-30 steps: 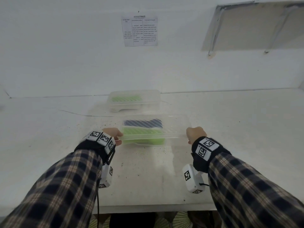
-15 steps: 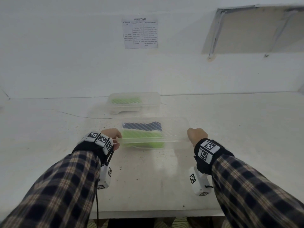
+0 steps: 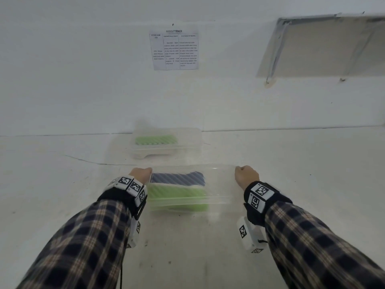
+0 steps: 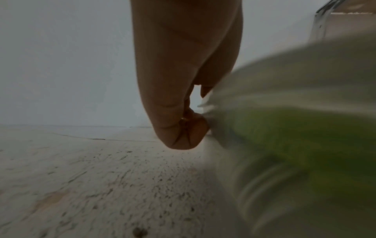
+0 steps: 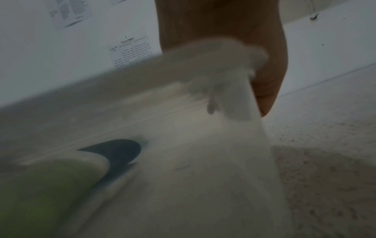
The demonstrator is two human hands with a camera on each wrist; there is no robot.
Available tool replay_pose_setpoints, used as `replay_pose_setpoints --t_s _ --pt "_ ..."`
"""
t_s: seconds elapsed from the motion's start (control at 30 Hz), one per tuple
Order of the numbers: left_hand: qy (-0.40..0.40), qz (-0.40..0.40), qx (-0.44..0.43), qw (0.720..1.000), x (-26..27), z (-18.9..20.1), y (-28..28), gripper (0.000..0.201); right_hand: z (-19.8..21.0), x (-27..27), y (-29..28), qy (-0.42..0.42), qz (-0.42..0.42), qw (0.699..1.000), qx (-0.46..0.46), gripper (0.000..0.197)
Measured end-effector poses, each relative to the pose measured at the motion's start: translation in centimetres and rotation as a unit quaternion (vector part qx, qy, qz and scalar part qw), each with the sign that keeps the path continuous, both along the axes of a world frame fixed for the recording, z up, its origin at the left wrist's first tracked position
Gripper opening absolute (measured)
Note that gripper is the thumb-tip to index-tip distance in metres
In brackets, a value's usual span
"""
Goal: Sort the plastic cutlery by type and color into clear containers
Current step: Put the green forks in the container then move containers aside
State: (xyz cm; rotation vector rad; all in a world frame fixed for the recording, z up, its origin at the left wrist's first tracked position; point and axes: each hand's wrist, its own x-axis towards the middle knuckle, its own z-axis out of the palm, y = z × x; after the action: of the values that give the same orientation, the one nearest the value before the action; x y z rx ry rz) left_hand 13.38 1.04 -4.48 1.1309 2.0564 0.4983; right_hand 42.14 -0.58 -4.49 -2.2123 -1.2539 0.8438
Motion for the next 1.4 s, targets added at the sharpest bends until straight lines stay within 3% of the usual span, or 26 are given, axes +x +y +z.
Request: replay_pose_setpoints --t_s 0.23,0.37,0.67,0.87,1.2,1.4 --pt "0.083 -0.058 -0.014 0.995 0.1 -1.5 1.3 0.070 -1.3 0.2 2.6 0.010 0.005 1.000 -0.001 0.047" --pt "0.118 -0.066 0.026 0.990 0.6 -2.2 1.8 0.061 -2.2 0.4 3.0 0.010 0.008 1.000 -0.001 0.055" --pt "0.113 -0.100 0.052 0.987 0.0 -2.9 2.3 0.049 -2.3 0.4 2.9 0.008 0.006 1.000 0.011 0.055" --pt "0.114 -0.023 0.092 0.989 0.9 -2.9 1.4 0.050 -1.5 0.2 2.4 -0.005 0.001 1.000 0.015 0.050" --pt "0.158 -0.039 -0.004 0.987 0.7 -1.5 -2.3 0.064 -1.0 0.6 -0.7 -0.033 0.014 0.999 0.014 0.044" --pt "0.157 -0.022 -0.007 0.987 1.2 -2.0 -5.5 0.068 -1.4 0.2 -3.3 -0.037 0.010 0.999 0.020 0.046"
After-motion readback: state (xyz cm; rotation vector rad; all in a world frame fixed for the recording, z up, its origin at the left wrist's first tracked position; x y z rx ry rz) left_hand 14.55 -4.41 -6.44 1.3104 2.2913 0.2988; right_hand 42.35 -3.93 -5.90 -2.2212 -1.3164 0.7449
